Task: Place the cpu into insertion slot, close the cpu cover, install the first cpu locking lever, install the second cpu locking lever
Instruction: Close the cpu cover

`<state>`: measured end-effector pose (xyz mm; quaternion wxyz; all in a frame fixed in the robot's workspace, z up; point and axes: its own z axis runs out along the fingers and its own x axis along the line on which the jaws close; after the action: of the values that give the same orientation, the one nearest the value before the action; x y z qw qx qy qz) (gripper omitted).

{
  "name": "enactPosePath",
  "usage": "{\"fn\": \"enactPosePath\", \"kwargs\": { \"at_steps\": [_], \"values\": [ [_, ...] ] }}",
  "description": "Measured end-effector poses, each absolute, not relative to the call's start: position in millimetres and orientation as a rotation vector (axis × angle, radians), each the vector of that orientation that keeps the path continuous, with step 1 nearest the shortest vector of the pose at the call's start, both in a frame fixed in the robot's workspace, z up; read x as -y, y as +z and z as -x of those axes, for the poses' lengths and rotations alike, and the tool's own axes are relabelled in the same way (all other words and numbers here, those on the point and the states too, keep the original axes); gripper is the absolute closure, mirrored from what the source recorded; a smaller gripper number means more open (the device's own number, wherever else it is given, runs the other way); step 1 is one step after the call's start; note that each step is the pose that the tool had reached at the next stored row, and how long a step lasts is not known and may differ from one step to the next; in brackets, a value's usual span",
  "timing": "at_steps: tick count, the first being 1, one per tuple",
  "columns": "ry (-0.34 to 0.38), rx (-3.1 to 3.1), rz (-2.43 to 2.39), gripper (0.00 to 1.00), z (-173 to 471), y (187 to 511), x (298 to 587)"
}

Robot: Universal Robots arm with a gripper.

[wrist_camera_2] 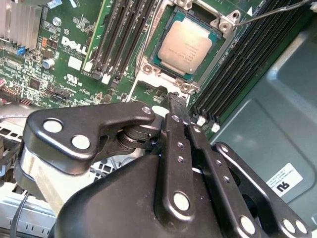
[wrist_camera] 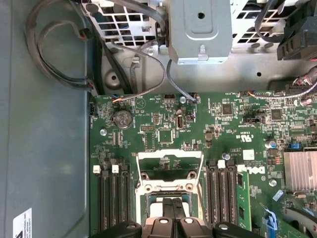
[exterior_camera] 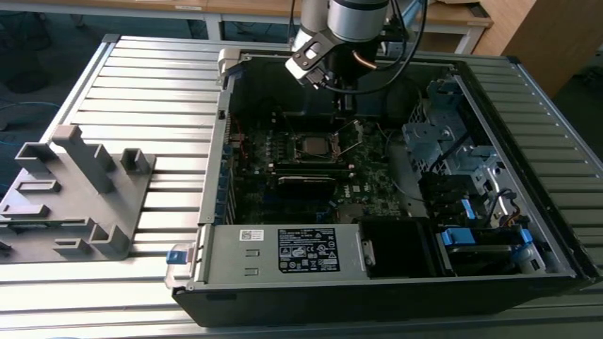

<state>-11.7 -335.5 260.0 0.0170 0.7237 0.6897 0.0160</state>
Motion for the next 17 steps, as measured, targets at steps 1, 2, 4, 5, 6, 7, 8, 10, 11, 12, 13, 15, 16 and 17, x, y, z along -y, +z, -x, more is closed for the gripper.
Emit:
{"fn": "enactPosePath", "kwargs": {
  "at_steps": [1,2,4,5,6,7,8,10,11,12,13,15,16,17],
  "values": [
    [0.050,-2.144,-2.249,0.89,10.8,260.0,335.5],
    [0.050,-2.144,-2.249,0.89,9.8,260.0,335.4],
    [0.050,-2.144,-2.249,0.89,7.3,260.0,335.4],
    [0.050,-2.144,-2.249,0.89,6.6,260.0,335.4],
    [0.050,-2.144,-2.249,0.89,6.5,260.0,335.4],
    [0.050,-2.144,-2.249,0.89,6.5,260.0,335.4],
    [0.050,-2.144,-2.249,0.89,6.3,259.9,335.4],
    [0.050,-2.144,-2.249,0.89,6.1,260.0,335.4],
    [0.050,-2.144,-2.249,0.89,6.1,260.0,335.4],
    [0.050,-2.144,-2.249,0.89,6.1,260.0,335.4],
    [0.050,-2.144,-2.249,0.89,6.0,260.1,335.3],
    [0.050,-2.144,-2.249,0.89,6.0,260.2,335.4],
    [0.050,-2.144,-2.249,0.89,6.0,260.6,335.4],
    [0.049,-2.144,-2.249,0.89,6.1,261.0,335.4]
  ]
}}
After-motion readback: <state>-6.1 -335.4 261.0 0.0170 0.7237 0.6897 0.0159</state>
